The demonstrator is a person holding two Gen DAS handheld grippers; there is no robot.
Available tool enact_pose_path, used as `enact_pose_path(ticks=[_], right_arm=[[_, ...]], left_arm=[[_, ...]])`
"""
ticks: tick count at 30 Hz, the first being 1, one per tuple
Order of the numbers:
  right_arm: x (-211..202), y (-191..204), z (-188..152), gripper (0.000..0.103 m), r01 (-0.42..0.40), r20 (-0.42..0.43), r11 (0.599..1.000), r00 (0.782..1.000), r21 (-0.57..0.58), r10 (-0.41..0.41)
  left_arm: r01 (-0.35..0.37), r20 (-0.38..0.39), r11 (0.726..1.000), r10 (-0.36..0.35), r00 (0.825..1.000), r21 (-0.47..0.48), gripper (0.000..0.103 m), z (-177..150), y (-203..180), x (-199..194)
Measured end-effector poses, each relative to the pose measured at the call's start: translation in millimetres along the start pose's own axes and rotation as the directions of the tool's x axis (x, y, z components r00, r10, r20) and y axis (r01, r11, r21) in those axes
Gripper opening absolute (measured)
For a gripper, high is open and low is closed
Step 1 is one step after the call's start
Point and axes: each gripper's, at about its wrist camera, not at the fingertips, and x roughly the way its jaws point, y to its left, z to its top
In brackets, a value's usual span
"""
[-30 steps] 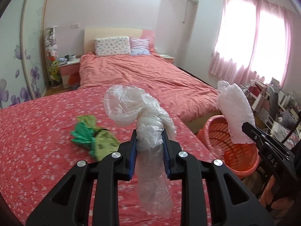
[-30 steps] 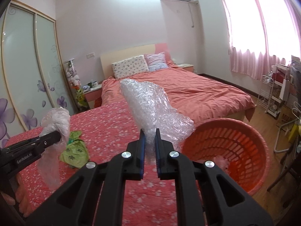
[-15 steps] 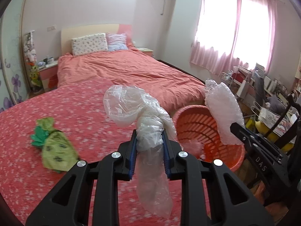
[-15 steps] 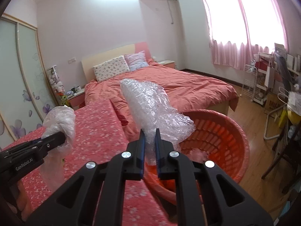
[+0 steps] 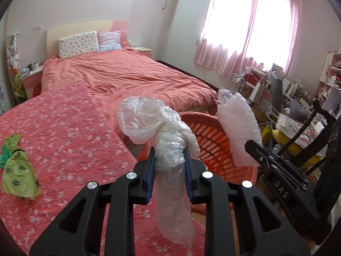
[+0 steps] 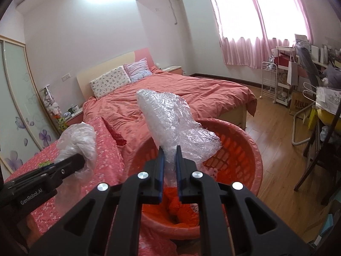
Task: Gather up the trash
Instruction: 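Carry both items over the orange basket and open both tools to drop them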
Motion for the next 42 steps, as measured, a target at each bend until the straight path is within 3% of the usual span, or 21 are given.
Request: enact_pose_path(ticks=[12, 16, 19, 24, 30, 37, 42], right_arm=[[20, -26, 9, 0.015, 0.006, -0.015, 0.999, 1.000, 0.040, -0.005], [26, -30, 12, 0.019, -0.003, -0.019, 0.998, 1.000, 0.062, 0.004], [29, -33, 11, 0.035, -0.005, -0.021, 0.997, 1.000, 0.076, 0.007], [27, -28, 8, 0.045, 0.018, -0.019, 0.998, 1.000, 0.053, -0.017], [25, -10, 5, 0.046, 0.016, -0.028, 1.000, 0.999, 0.004, -0.016], [22, 42, 1, 0.046, -0.063, -0.061, 0.995, 0.996, -0.078, 0.058], [22, 100, -7, 0.046, -0.168, -0.114, 0.974, 0.982, -0.152, 0.152]], left_arm=[[0.048, -0.030, 0.999, -0.047, 0.998, 0.017, 0.026, 10, -24, 37], [0.027, -0.042, 1.000, -0.027, 0.999, 0.004, 0.040, 7, -21, 42], [0.011, -0.050, 1.000, -0.012, 0.999, -0.016, 0.048, 5, -13, 42], [-0.036, -0.069, 0.999, 0.034, 0.997, -0.034, 0.050, -1, 1, 38], [-0.123, -0.051, 0.992, 0.120, 0.991, -0.043, 0.050, -10, 30, 11], [-0.236, -0.001, 0.967, 0.237, 0.972, -0.093, 0.050, -13, 81, -40], [-0.317, 0.019, 0.932, 0.325, 0.946, -0.178, 0.051, -18, 129, -78]])
